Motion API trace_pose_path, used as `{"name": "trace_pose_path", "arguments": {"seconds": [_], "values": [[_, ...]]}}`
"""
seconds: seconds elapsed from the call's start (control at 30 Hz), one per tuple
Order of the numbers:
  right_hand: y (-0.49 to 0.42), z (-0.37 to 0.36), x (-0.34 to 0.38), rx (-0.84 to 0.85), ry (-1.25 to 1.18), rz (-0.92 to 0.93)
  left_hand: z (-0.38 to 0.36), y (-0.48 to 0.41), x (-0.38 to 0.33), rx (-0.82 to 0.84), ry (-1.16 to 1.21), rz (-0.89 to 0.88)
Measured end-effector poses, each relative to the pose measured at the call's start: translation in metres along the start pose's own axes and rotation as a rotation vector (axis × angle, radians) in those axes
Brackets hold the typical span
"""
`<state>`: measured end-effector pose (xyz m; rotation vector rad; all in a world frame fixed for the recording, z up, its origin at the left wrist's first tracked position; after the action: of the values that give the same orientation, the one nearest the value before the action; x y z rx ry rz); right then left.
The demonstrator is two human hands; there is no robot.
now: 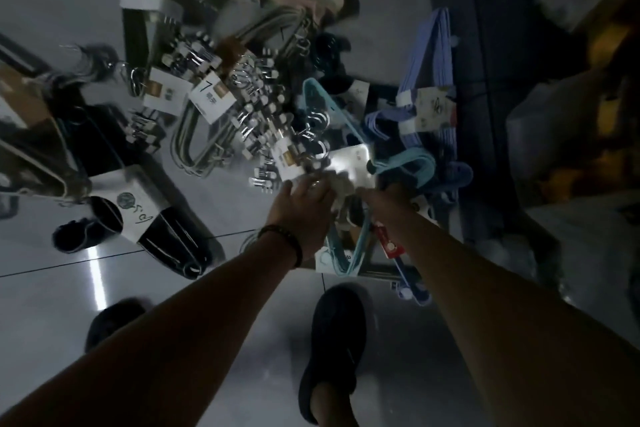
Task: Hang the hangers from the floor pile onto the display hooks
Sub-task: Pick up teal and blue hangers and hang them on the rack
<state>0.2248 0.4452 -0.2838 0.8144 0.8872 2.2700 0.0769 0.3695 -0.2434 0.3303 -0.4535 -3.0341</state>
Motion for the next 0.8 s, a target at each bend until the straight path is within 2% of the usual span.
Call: {"name": "trace_pose_path", "arguments": {"seconds": [0.07,0.17,0.2,0.23,0.3,0.37,0.43,0.47,0.5,0.57,0.67,0.73,0.8], "values": [[0.017,0.0,0.016,0.057,-0.017,0.112,-0.003,0.018,0.019,0.01,0.031,0.171],[0.048,-0.003,0.033,0.123,0.008,0.328,-0.026,0.059,0.073,0.21,0.128,0.587],[0.058,-0.002,0.04,0.106,-0.005,0.388,-0.031,0.067,0.081,0.265,0.209,0.669],[0.067,0.001,0.047,0.071,-0.044,0.442,-0.028,0.067,0.077,0.273,0.347,0.693],[0.076,0.004,0.048,0.011,-0.154,0.416,-0.009,0.053,0.045,0.194,0.835,0.68],[0.084,0.003,0.042,0.064,-0.279,0.282,0.011,0.045,0.017,0.142,1.396,0.854],[0.088,0.001,0.028,0.169,-0.409,0.131,0.014,0.041,0.004,0.161,1.739,1.009],[0.095,0.005,0.028,0.224,-0.444,0.134,0.014,0.04,0.001,0.18,1.865,1.08],[0.098,0.011,0.03,0.25,-0.423,0.211,0.017,0.041,0.0,0.187,1.921,1.157],[0.099,0.024,0.029,0.332,-0.413,0.215,0.019,0.034,0.004,0.108,1.962,1.162],[0.078,0.053,0.023,0.336,-0.336,0.215,0.021,0.03,0.016,-0.071,1.85,1.15],[0.046,0.079,0.002,0.148,-0.178,0.188,0.02,0.035,0.035,-0.197,1.737,1.189],[0.009,0.114,-0.018,-0.211,0.073,0.278,0.014,0.041,0.056,-0.251,1.604,1.182]]}}
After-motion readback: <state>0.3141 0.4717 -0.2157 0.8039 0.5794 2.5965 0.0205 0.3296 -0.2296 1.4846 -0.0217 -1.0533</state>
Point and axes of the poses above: each hand's wrist, its own y-axis away from the middle knuckle, its own z-axis out of the back of the hand, x = y × z, the point moved 9 cm from there along -y, towards the middle knuckle, and after that the axes turned 14 degrees about -x, right-handed, at the moved point
